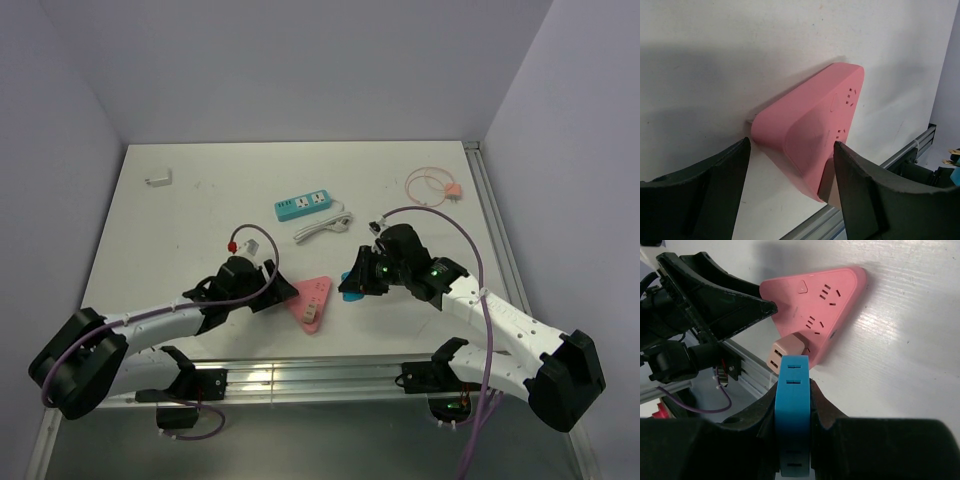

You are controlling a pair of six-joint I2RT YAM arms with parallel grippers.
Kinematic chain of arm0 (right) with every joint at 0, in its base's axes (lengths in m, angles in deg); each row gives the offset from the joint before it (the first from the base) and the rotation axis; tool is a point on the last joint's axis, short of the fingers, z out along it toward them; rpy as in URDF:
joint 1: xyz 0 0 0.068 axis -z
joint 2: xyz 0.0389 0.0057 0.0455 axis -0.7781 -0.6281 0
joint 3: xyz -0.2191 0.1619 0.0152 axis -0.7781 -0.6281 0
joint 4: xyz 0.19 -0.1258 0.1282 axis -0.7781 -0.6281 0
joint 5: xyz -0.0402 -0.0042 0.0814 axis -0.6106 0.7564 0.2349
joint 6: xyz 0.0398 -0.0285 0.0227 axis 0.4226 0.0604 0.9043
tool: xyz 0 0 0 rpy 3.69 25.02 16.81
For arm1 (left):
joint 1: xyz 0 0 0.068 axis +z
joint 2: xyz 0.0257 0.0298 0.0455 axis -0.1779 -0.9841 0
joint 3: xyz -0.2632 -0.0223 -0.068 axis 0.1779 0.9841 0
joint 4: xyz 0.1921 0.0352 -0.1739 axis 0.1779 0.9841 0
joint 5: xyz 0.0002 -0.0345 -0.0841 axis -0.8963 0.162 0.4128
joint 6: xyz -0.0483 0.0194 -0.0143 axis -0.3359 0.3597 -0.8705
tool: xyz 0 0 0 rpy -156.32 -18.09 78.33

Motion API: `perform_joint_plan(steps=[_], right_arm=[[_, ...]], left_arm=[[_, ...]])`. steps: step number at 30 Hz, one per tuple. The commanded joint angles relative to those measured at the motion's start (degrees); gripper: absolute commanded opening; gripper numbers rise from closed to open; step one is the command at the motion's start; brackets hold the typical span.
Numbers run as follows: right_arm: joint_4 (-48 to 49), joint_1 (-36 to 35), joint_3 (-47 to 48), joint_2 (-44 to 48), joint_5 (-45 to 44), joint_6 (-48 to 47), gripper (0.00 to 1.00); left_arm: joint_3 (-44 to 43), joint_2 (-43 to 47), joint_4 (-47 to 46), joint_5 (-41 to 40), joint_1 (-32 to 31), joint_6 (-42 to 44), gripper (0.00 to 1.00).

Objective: Insert the plug

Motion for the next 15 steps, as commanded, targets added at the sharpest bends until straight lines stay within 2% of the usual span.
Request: perform_joint_plan(steps=[1,8,11,14,15], right_arm=[[2.5,0.3,-0.2,0.1,0.5,-0.9,0.00],[3.4,0.3,-0.3,-1.1,1.0,-0.9,0.00],[3.9,0.3,-0.3,-2.1,1.1,-0.7,0.00],[3.3,0.2,0.2,-3.4,0.5,-0.6,0.00],[2.8,0.3,1.0,-4.2,-1.0,-0.6,0.00]], left_arm=[[-0.5,-2.0,-4.3,1.5,0.1,-0.7,0.72],[1.0,-6.2,-11.2,3.6,0.2,-2.4,0.70],[1.1,-8.0,-13.0,3.1,0.2,-2.5,0.64],[1.8,-9.1,-14.6,2.5,0.2,-2.8,0.46],[2.0,-9.2,-14.8,2.2,0.1,-2.9,0.35]])
